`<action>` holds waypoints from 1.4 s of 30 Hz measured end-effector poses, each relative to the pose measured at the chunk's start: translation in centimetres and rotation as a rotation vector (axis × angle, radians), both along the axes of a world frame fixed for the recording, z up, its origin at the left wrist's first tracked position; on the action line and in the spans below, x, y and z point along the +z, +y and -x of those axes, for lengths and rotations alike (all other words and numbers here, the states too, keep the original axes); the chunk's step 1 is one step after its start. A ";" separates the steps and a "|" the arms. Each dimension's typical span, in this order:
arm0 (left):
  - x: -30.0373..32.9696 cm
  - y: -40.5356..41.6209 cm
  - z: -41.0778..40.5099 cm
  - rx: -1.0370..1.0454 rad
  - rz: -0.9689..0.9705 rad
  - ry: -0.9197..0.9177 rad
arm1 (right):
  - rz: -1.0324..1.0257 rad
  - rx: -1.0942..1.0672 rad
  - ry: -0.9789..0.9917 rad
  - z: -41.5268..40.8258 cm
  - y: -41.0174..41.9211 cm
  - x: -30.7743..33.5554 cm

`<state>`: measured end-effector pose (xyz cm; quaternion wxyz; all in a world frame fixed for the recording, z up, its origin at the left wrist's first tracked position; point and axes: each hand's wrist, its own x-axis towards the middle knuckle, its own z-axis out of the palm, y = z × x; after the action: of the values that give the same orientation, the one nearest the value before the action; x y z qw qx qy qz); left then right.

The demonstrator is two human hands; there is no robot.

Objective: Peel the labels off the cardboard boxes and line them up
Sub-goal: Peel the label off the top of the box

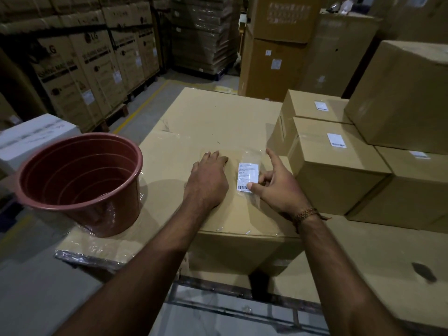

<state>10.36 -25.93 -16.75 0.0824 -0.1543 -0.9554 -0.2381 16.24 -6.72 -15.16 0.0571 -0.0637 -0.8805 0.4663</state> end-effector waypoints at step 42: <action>1.5 -5.3 -3.3 0.061 -0.495 0.149 | 0.109 -0.238 0.118 -2.6 -3.0 -0.2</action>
<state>13.61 -31.28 -15.24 0.1951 -0.1176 -0.8634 -0.4502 18.86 -9.67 -15.32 0.1599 -0.1430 -0.8352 0.5063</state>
